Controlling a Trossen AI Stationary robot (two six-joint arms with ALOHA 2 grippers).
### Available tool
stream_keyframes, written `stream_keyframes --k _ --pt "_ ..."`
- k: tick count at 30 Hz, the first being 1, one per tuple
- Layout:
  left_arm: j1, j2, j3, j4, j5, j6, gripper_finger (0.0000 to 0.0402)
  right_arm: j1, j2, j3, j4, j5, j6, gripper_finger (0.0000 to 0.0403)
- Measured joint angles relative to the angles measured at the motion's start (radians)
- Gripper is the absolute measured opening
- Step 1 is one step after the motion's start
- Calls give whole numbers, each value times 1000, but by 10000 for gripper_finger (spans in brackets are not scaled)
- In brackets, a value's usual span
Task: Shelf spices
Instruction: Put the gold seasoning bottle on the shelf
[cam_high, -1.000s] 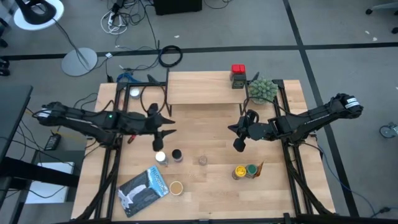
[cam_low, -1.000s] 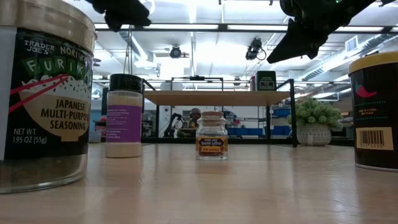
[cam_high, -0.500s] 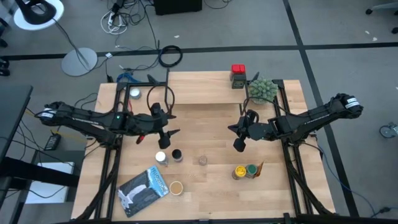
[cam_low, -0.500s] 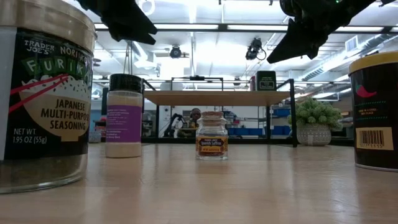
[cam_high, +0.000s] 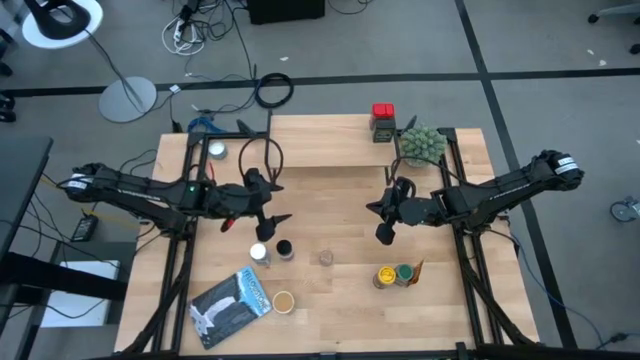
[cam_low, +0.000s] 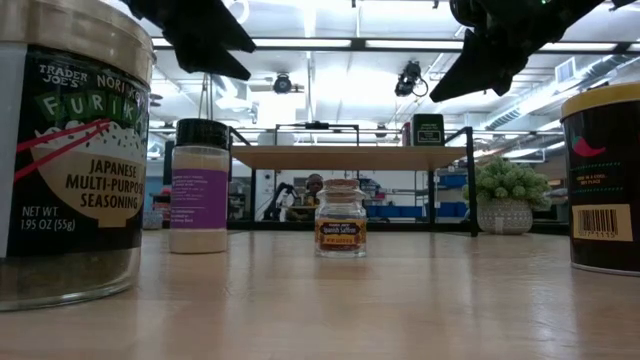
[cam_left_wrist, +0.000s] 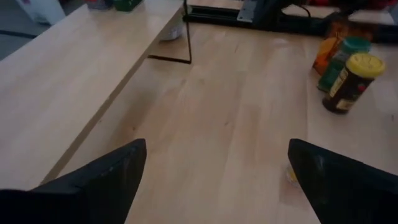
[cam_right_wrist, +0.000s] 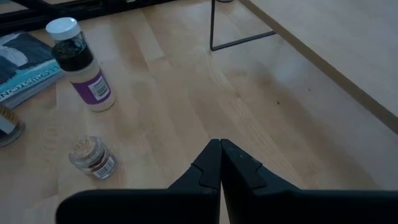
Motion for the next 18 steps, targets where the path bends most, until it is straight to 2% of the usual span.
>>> stream_keyframes --k 12,18 --pt "0 0 0 88 3 3 399 0 0 0 1 -4 0 6" --pt "0 0 0 86 105 32 400 0 0 0 0 -4 0 6"
